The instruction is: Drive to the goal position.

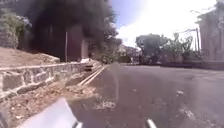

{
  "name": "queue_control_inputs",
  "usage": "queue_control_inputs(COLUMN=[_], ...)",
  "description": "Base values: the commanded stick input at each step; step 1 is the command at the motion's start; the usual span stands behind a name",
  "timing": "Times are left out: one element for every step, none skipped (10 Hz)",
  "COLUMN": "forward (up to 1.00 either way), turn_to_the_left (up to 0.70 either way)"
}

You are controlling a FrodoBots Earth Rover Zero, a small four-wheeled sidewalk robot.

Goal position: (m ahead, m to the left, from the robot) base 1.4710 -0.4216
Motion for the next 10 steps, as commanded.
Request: queue_control_inputs(forward=[0.70,0.70,0.70,0.70,0.70,0.70,0.70,0.70,0.70,0.70], turn_to_the_left=[0.00,0.00,0.00,0.00,0.00,0.00,0.00,0.00,0.00,0.00])
